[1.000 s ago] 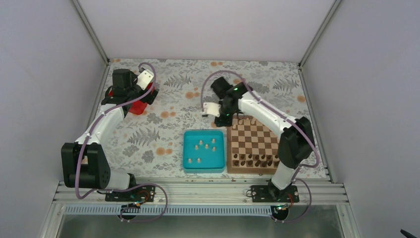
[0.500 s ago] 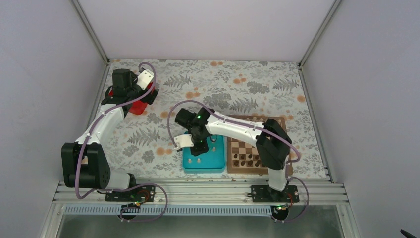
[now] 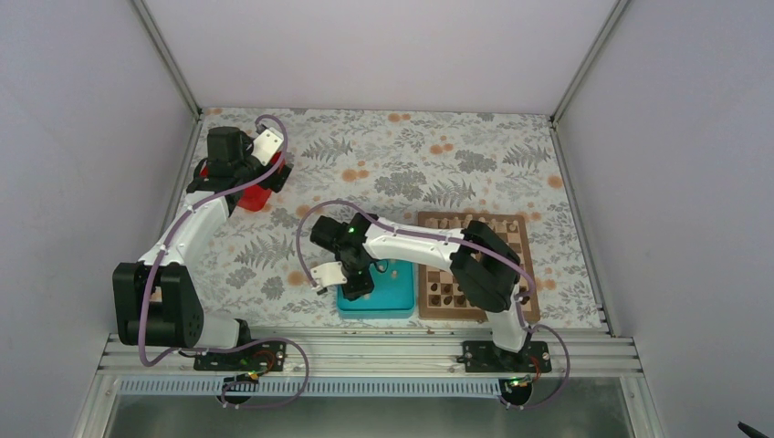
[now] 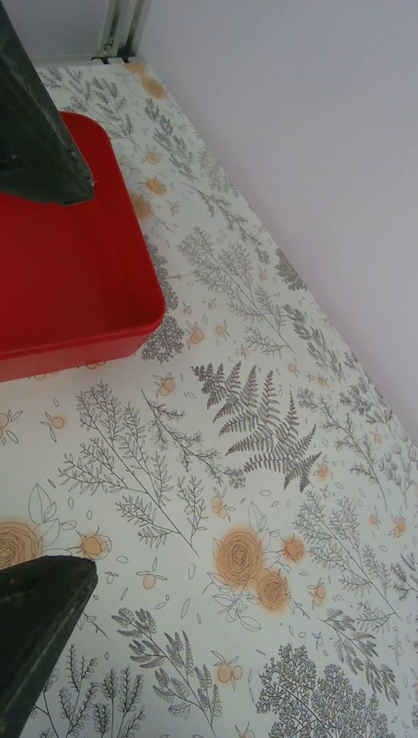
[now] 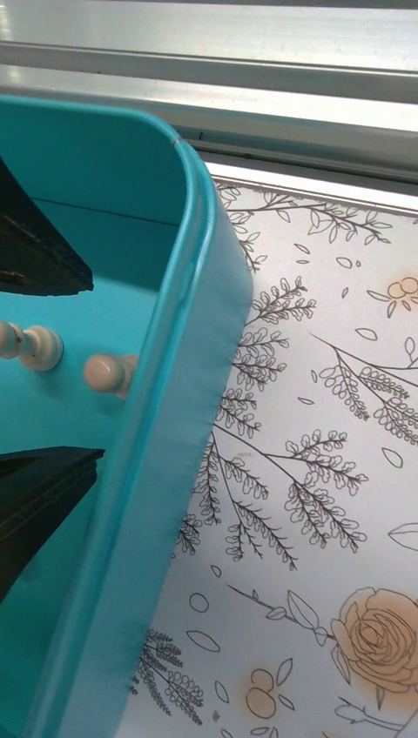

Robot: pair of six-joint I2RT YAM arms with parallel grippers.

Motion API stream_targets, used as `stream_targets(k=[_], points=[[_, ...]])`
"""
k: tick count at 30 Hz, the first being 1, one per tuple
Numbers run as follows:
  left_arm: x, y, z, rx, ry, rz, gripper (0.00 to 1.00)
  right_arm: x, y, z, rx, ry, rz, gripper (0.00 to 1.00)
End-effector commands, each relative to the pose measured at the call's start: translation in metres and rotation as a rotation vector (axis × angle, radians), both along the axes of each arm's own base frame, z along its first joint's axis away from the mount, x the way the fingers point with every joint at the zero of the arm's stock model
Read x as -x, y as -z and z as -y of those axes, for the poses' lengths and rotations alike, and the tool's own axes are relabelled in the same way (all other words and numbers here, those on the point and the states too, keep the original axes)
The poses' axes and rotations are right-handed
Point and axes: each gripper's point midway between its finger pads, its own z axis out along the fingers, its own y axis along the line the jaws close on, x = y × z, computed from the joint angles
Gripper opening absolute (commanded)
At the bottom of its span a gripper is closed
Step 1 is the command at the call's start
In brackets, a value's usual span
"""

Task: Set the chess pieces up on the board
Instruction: Pick up the chess piece from the storage box.

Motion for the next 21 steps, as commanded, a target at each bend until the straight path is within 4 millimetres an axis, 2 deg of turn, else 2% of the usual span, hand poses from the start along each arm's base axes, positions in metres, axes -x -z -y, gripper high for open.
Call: stream_targets(k=[1,16,19,21], points=[[-0.002,-0.007,0.001,0.010,-0.005,0.021,1.00,0.004,0.006,-0.007,-0.017,-0.026,-0.013,0.47],[-0.003,-0.004,0.001,0.010,-0.005,0.012,1.00,0.014,0.020,-0.005,-0.007,-0.027,-0.060,0.39],[-0.002,-0.003,0.001,0.009,-0.006,0.013,1.00,0.016,0.022,-0.006,-0.009,-0.025,-0.065,0.34],[-0.002,-0.002,0.000,0.007,-0.007,0.012,1.00,0.016,0.021,-0.007,-0.016,-0.025,-0.064,0.25]])
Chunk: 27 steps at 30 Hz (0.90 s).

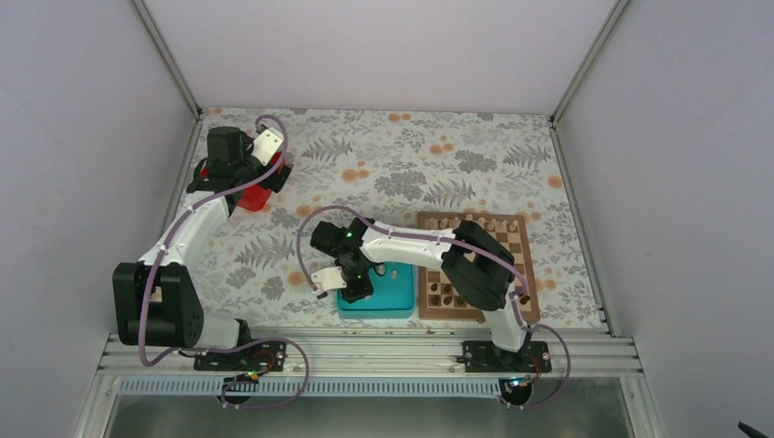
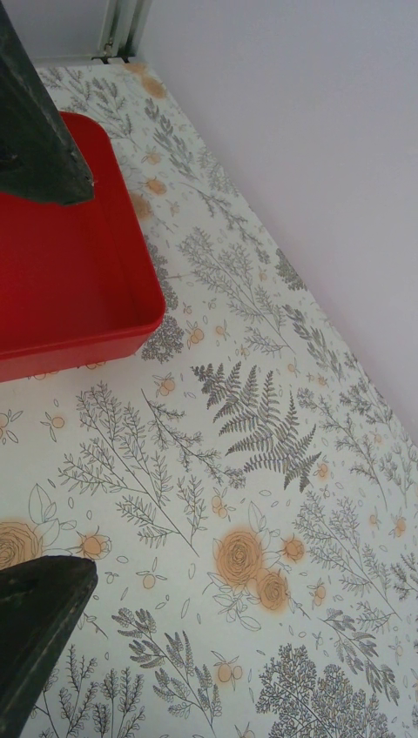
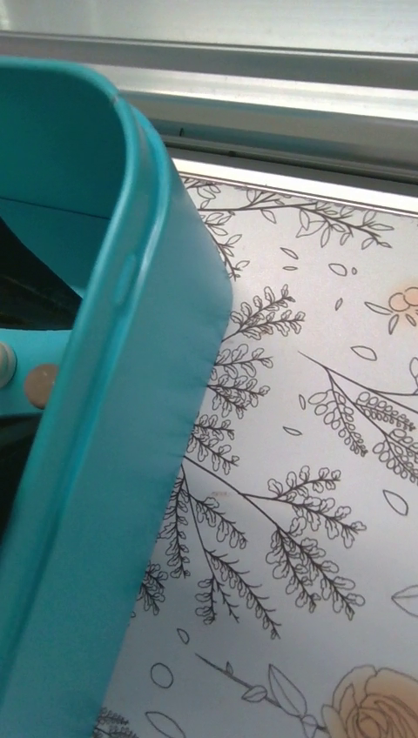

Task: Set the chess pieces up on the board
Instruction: Pick up the chess piece from the storage box.

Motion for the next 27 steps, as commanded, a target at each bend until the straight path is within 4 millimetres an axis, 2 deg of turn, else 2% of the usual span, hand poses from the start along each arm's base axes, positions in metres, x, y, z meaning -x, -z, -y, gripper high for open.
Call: stream_targets(k=[1,4,7,11,16,18,23,27], points=[[-0.003,-0.002,0.000,0.007,-0.007,0.012,1.00,0.009,0.004,-0.005,-0.016,-0.020,-0.024,0.21],[-0.002,-0.002,0.001,0.008,-0.006,0.011,1.00,0.008,0.007,-0.003,-0.001,-0.015,-0.020,0.11],[-0.002,-0.002,0.001,0.005,-0.007,0.012,1.00,0.005,0.000,-0.002,-0.007,-0.003,-0.002,0.06],[-0.002,-0.001,0.001,0.007,-0.004,0.011,1.00,-0.008,-0.028,0.000,-0.050,0.041,0.030,0.05],[-0.003,-0.003,0.002,0.010,-0.002,0.012,1.00,-0.047,-0.070,0.016,-0.093,0.148,0.101,0.05],[-0.003,-0.003,0.001,0.010,-0.003,0.012,1.00,-0.067,-0.085,0.028,-0.106,0.206,0.133,0.06],[-0.003,-0.004,0.001,0.010,-0.002,0.013,1.00,-0.120,-0.113,0.082,-0.127,0.392,0.185,0.07],[-0.003,-0.004,0.002,0.012,0.001,0.012,1.00,-0.150,-0.123,0.131,-0.128,0.530,0.217,0.08]])
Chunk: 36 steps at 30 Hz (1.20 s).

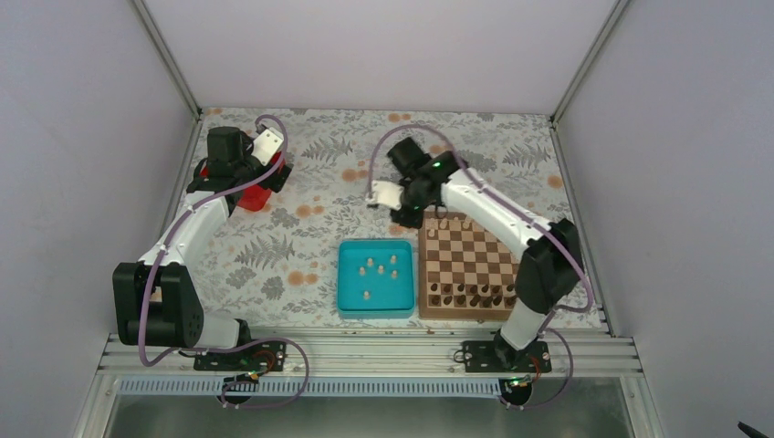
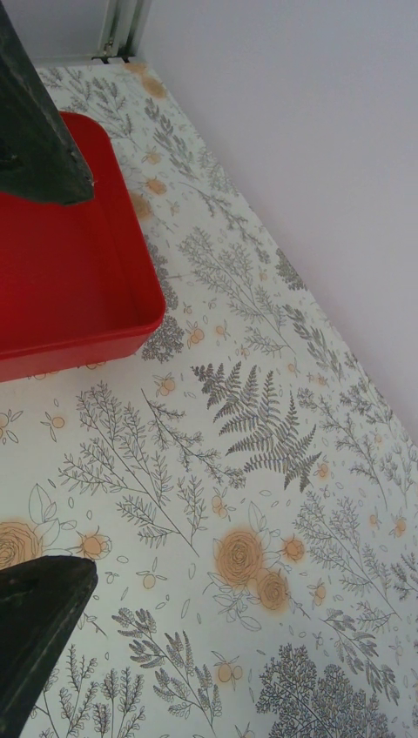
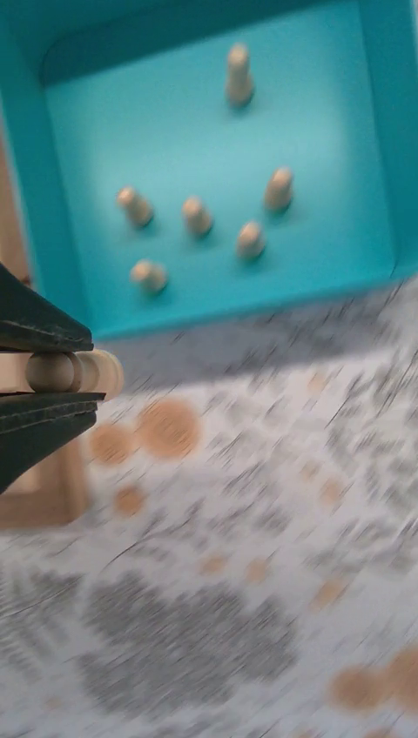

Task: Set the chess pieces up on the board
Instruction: Pick up the chess piece from the storage box, then place the chess piece on the chessboard.

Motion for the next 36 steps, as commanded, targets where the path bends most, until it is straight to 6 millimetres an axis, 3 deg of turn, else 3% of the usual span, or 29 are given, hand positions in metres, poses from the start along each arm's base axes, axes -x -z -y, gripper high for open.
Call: stream_targets(k=[1,4,8,12,23,36], points=[[-0.003,-0.004,0.002,0.013,0.001,0.012,1.00,-0.020,-0.013,0.055,0.010,0.144,0.012,0.08],[-0.004,-0.004,0.002,0.014,0.001,0.011,1.00,-0.028,-0.012,0.087,0.006,0.221,0.011,0.08],[-0.005,-0.003,0.003,0.017,0.006,0.007,1.00,-0.027,0.006,0.122,0.027,0.296,-0.032,0.08],[-0.004,-0.003,0.004,0.017,0.007,0.006,1.00,-0.022,0.022,0.139,0.037,0.328,-0.067,0.08],[-0.003,-0.006,0.003,0.014,0.002,0.013,1.00,-0.029,0.057,0.149,0.031,0.358,-0.112,0.08],[-0.003,-0.006,0.003,0.013,0.003,0.016,1.00,-0.037,0.079,0.152,0.050,0.371,-0.156,0.09]])
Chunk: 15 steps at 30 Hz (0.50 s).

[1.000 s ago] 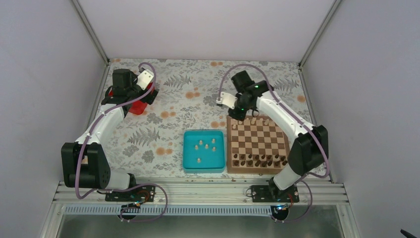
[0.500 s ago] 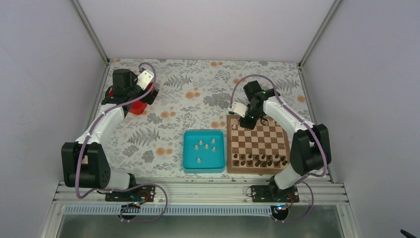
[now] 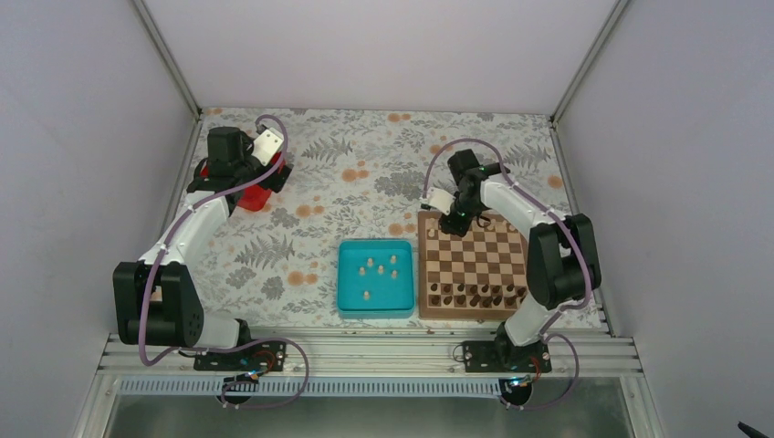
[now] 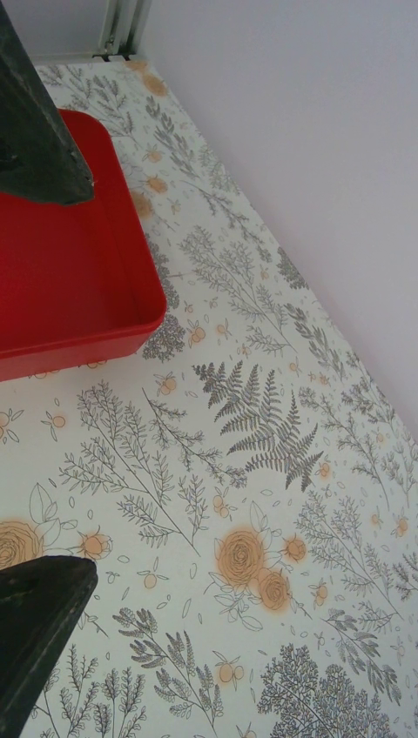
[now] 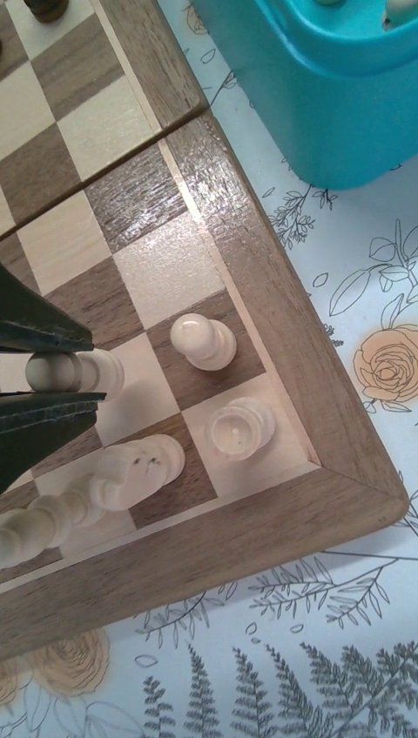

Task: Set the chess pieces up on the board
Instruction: Place the chess piece on the chessboard.

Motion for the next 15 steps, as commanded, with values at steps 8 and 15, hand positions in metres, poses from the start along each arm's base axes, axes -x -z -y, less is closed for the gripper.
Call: stream_targets(k=[8,15], points=[[-0.003,-0.007,0.003,0.014,0.007,0.020,1.00,0.002,0.020,-0.001,-0.024,-0.002,-0.041,0.09],[-0.003,-0.006,0.004,0.014,0.009,0.016,1.00,0.004,0.027,0.003,-0.008,0.001,-0.058,0.11]])
